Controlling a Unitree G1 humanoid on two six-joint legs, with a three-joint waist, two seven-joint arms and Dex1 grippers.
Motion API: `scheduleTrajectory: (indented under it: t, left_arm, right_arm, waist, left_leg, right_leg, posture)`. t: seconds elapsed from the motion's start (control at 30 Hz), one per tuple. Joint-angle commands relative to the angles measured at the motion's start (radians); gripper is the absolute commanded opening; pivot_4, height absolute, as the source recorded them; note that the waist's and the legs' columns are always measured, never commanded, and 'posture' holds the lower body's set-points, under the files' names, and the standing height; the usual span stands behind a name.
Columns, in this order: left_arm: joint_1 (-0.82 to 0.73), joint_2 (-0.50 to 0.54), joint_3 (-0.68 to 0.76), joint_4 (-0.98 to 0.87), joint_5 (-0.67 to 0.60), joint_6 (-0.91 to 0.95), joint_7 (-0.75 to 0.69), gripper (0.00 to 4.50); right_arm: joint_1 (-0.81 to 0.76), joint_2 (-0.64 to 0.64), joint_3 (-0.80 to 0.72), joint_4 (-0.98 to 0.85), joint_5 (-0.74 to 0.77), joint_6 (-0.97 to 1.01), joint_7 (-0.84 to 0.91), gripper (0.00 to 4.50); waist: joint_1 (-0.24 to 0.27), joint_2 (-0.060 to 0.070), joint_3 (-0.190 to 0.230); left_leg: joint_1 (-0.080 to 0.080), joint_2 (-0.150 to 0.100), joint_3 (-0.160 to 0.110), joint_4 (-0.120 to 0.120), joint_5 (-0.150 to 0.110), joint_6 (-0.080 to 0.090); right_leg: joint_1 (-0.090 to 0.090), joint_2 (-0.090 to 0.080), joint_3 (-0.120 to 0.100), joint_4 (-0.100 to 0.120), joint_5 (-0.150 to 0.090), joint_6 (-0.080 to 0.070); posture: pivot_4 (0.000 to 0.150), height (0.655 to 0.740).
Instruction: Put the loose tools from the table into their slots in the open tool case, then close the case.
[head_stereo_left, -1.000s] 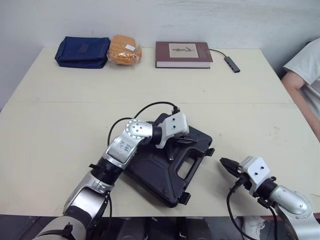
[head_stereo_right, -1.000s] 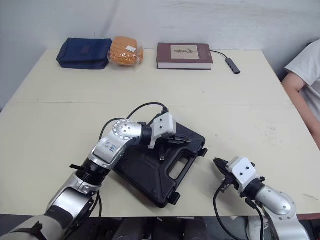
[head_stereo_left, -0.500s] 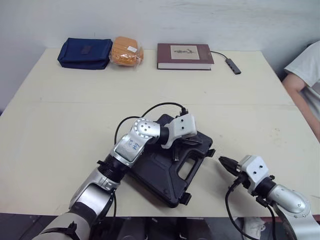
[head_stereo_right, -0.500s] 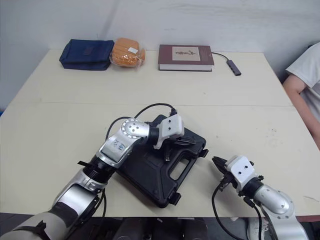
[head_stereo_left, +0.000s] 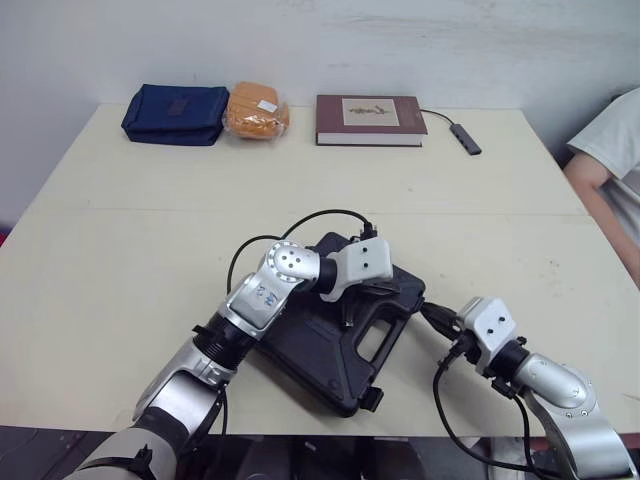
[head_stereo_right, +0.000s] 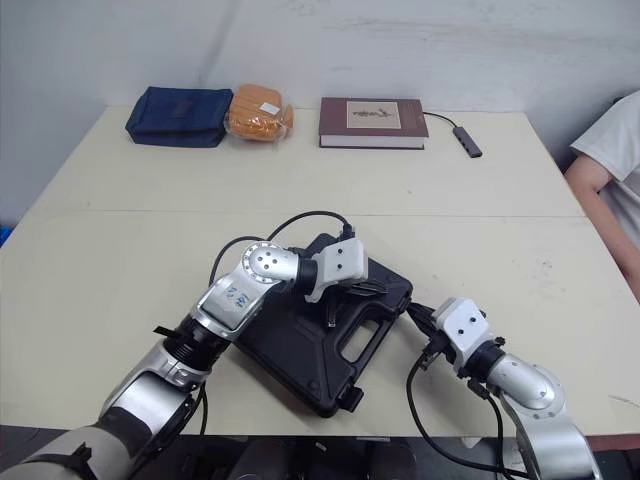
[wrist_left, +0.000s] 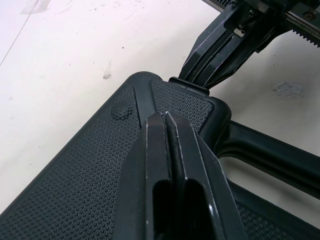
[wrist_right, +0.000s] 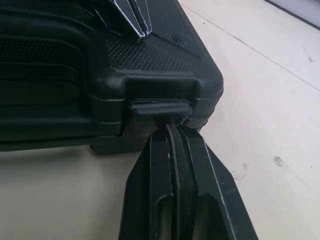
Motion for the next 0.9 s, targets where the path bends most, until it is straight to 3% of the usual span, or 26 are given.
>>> scheduleTrajectory:
  t: [0.03,0.9]
  left_arm:
    - [0.065,0.022,-0.098,0.1,0.067,0.057,-0.029,0.04]
    - [0.068,0.044,-0.102,0.141,0.084,0.085,-0.029,0.04]
  right_arm:
    - [-0.029,-0.004,0.005,-0.066,0.008,0.008,-0.001,0.0]
    - [-0.09,-0.015,0.039,-0.153,0.062,0.136,0.066,0.0]
  waist:
    - [-0.001,0.0,0.0]
    - [-0.009,0.001,-0.001]
  left_leg:
    - [0.0,0.0,0.0,0.0,0.0,0.0]
    - [0.001,0.002,0.0,-0.002,-0.002,0.0]
  right_leg:
    - [0.0,0.0,0.0,0.0,0.0,0.0]
    - [0.0,0.0,0.0,-0.001,-0.001,-0.001]
  posture:
    - [0.15,0.74]
    - [0.15,0.74]
